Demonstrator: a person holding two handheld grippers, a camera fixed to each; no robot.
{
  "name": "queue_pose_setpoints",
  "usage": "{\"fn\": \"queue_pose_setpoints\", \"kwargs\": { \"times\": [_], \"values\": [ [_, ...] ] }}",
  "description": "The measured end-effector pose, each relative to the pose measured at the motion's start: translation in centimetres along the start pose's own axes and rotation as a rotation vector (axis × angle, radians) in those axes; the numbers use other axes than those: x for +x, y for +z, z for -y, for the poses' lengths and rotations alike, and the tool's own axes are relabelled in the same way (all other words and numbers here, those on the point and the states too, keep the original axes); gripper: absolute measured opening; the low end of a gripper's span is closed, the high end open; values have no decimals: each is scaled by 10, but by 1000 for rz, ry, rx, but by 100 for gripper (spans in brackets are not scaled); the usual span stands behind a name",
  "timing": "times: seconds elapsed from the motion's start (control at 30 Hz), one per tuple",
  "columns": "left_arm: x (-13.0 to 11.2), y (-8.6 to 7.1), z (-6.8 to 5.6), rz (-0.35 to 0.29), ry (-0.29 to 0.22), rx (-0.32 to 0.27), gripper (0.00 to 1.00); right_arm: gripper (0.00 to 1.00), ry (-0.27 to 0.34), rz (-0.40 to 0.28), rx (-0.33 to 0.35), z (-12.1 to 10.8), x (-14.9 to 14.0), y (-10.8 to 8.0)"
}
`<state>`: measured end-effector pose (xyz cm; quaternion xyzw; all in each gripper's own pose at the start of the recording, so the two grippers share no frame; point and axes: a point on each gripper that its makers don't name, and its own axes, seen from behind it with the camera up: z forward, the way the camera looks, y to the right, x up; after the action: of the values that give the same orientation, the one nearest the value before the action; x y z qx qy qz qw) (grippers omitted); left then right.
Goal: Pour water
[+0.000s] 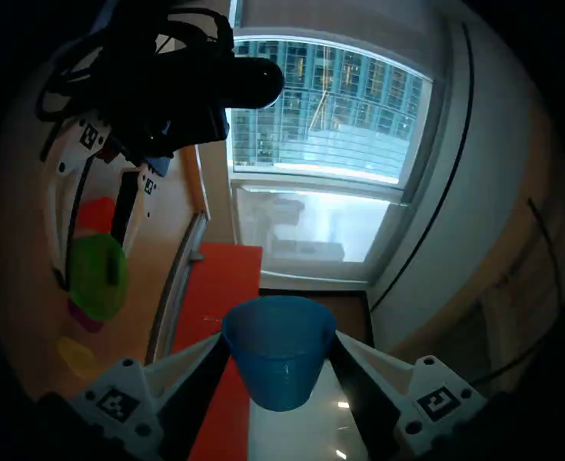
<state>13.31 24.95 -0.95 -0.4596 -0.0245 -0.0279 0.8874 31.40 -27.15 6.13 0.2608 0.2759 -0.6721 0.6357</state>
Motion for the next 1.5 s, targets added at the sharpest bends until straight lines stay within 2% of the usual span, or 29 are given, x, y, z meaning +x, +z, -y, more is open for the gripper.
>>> {"fn": "queue_pose_setpoints", "kwargs": {
  "times": [0.17,0.3,0.47,0.57,0.97,1.37,1.5],
  "values": [
    [0,0,0,0,-2,1,86,89,9,0,-1,1,1,0],
    [0,0,1,0,0,2,86,89,41,-2,1,2,0,-1],
    [1,0,0,0,1,1,86,89,124,-8,9,3,-2,-3],
    [3,-1,-1,-2,3,0,86,89,203,-14,13,2,-3,-5],
    [5,-3,2,-6,8,6,86,89,638,-51,75,12,9,-16],
    [7,-4,4,-4,17,15,86,89,1105,-131,148,20,38,-29],
    [8,-5,4,-4,21,17,86,89,1240,-148,171,19,43,-31]
  ]
}}
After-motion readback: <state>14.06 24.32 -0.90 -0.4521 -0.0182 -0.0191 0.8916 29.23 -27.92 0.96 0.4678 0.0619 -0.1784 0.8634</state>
